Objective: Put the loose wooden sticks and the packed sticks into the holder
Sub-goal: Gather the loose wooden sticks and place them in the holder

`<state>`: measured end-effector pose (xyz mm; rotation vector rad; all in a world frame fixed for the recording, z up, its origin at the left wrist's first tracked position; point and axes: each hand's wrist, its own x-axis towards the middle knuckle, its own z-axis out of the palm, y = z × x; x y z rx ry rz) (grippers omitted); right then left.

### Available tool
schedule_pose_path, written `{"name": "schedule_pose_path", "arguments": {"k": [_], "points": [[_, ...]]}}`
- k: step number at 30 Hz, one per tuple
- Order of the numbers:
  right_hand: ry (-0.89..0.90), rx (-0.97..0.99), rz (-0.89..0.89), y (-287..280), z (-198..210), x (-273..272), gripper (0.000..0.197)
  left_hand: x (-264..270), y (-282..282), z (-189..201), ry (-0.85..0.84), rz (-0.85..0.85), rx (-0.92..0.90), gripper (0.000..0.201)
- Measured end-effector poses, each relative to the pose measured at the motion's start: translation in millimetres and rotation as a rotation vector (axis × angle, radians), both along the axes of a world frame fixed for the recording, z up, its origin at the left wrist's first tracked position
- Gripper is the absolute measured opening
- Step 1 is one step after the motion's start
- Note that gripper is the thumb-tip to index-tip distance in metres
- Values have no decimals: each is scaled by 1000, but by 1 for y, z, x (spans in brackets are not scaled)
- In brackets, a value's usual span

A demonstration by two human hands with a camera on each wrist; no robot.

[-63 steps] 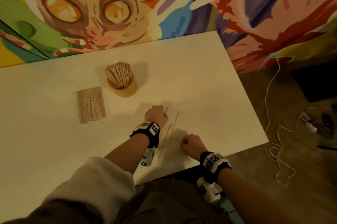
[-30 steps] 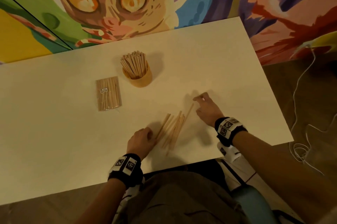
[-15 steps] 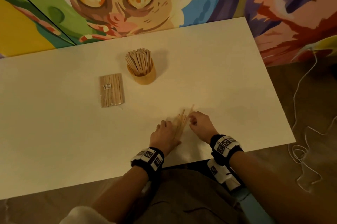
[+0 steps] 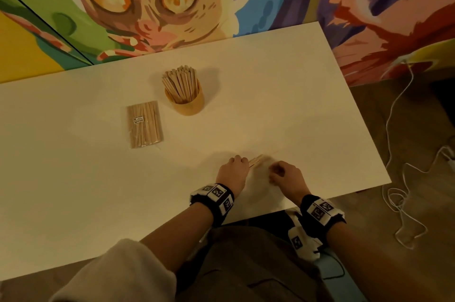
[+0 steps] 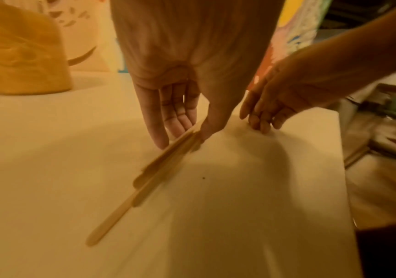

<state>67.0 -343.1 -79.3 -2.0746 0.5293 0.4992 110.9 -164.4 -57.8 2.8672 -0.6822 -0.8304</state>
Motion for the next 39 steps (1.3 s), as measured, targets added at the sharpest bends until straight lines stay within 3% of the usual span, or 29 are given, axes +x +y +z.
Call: {"name": "schedule_pose_path", "arguments": {"k": [4,8,20,31,33,37,39], "points": [[3,20,-19,0,2,5,20,3,-8,2,-3,-276,81,29],[16,65,-98,0,3,9,16,9,-13,4,0,-365,79,29],[67,293,-448,-21,7,16,20,13,2,8,64,-268,-12,46],[-32,489,-522,-8,33,38,32,17,36,13,328,-146,-142,26],[-23,495,-464,-4,38,39,35,12,43,15,355,-106,-181,19],[90,419,-100,23,40,33,37,0,46,22,397,6,-313,11],[145,452,-15,37,41,30,38,-3,46,25,396,68,-369,14]]}}
